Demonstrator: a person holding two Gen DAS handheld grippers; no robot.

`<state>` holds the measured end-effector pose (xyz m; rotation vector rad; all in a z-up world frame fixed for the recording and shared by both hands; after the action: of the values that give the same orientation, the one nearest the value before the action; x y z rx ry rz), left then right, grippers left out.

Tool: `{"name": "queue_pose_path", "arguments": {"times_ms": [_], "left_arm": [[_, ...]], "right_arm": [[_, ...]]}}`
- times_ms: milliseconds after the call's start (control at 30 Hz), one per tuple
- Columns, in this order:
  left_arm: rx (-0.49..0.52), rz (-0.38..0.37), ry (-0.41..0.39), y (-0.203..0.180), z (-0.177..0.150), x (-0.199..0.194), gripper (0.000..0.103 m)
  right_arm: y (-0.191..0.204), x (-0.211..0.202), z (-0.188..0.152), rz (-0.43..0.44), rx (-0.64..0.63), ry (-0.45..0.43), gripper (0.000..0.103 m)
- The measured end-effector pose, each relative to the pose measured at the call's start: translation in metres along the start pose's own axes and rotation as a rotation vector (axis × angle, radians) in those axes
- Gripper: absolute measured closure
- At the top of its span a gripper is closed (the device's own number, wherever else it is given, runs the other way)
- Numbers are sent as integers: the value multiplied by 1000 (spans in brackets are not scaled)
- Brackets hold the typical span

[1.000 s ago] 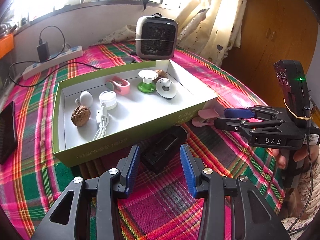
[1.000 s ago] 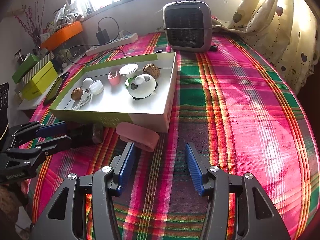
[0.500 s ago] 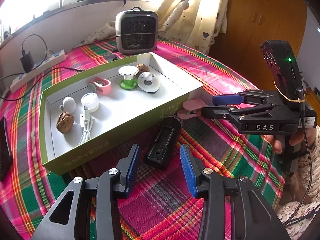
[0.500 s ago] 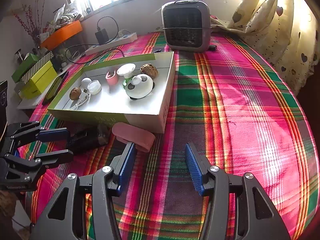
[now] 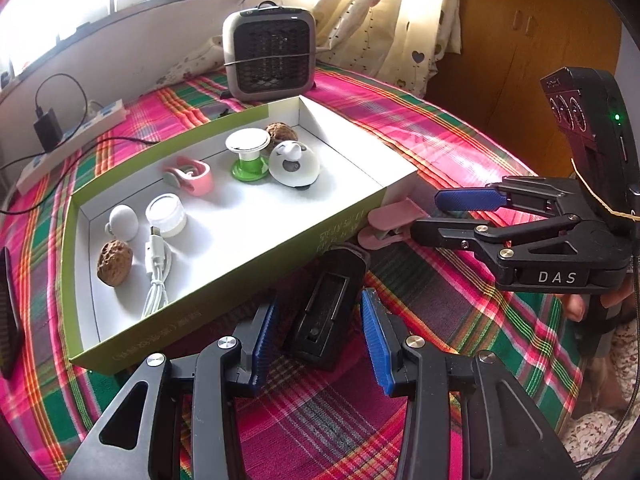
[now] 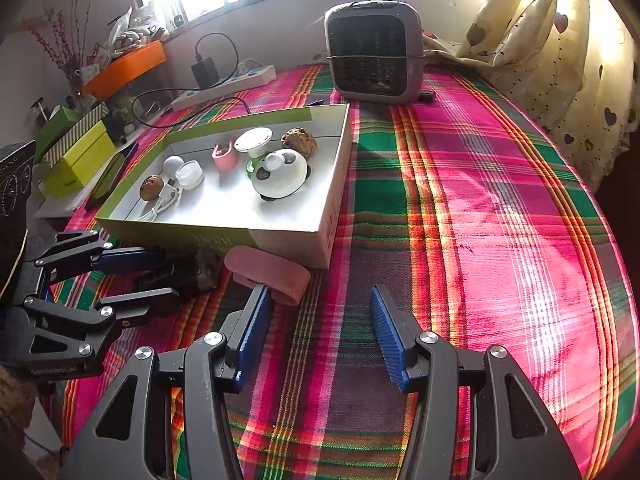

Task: Organize objects
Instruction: 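Grasp the black rectangular device on the table with the left tool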

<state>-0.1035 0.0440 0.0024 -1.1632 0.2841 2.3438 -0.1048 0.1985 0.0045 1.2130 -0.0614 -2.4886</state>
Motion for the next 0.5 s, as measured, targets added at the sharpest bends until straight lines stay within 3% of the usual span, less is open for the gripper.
{"name": "queue_pose_path", "arguments": {"times_ms": [500], "left_arm": [[-78,21,-8,9,-16,-8,77]], "right_arm": [[15,6,3,81,-69,11,51]]}}
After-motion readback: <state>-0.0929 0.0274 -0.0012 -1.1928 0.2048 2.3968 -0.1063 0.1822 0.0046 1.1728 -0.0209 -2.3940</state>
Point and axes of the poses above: each gripper's, at about its wrist camera, not at the fingertips, and x roughly the way its jaws point, y to its left, z to its top, the point moved 2 cm from there along x, roughly the way its jaws point, and after that the axes turned 3 degrees about z, right-handed, at the moved point
